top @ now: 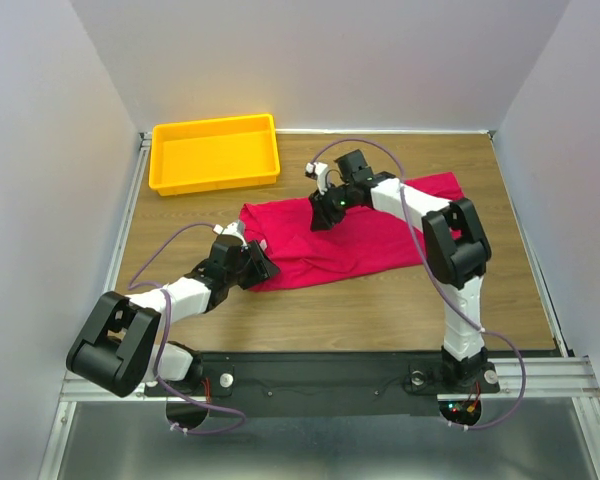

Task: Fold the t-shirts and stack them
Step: Fold the tshirt

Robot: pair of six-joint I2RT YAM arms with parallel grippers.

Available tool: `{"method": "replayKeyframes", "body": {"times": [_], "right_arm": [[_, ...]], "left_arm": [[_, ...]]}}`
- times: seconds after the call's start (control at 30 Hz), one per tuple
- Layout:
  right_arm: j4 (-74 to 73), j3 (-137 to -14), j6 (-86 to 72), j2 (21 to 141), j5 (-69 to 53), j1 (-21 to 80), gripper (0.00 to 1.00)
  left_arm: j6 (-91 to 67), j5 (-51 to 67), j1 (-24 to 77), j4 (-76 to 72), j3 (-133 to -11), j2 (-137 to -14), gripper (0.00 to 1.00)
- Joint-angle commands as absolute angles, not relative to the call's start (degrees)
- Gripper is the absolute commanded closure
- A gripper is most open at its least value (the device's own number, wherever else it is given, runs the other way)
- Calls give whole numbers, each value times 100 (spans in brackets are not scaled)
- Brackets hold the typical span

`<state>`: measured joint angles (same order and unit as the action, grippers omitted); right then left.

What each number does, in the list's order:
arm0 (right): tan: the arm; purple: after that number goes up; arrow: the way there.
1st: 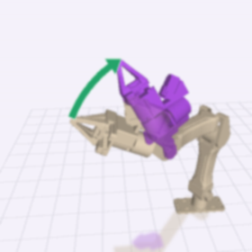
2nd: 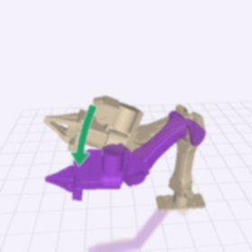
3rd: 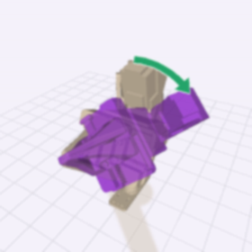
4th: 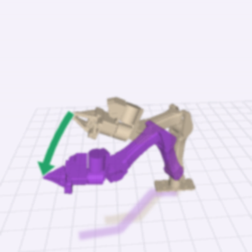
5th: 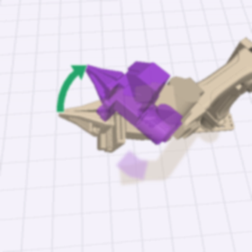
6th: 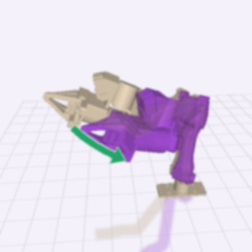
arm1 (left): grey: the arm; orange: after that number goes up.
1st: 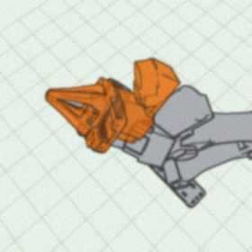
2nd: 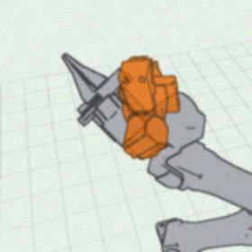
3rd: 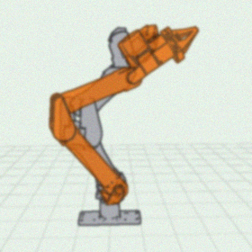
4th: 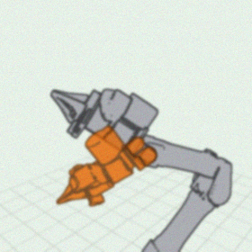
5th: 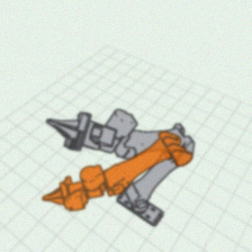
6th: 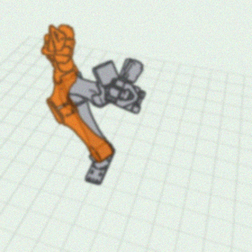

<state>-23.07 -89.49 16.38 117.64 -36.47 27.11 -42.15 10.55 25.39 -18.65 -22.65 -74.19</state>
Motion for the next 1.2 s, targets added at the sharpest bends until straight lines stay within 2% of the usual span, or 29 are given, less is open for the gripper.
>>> {"method": "replayKeyframes", "body": {"times": [0.0, 0.73, 0.77, 0.9, 1.1, 1.17], "right_arm": [[-2575, -9430, 1424, 12102, -3700, 2848, 55], [-2856, -9809, 1468, 12683, -3735, 3015, 55], [-2865, -9791, 1468, 12674, -3744, 3023, 57], [-2874, -9817, 1494, 12604, -3779, 3041, 74], [-2865, -10115, 1503, 12411, -3657, 3041, 90], [-2874, -10221, 1494, 12393, -3612, 3041, 91]], "left_arm": [[-4043, 993, 2496, -1670, -2312, -7497, 41], [-4025, 1037, 2487, -1731, -2294, -7541, 41], [-4025, 1046, 2487, -1731, -2285, -7541, 41], [-4034, 1037, 2487, -1732, -2285, -7550, 41], [-4025, 1046, 2487, -1740, -2259, -7559, 41], [-4034, 1055, 2487, -1758, -2259, -7559, 41]]}}
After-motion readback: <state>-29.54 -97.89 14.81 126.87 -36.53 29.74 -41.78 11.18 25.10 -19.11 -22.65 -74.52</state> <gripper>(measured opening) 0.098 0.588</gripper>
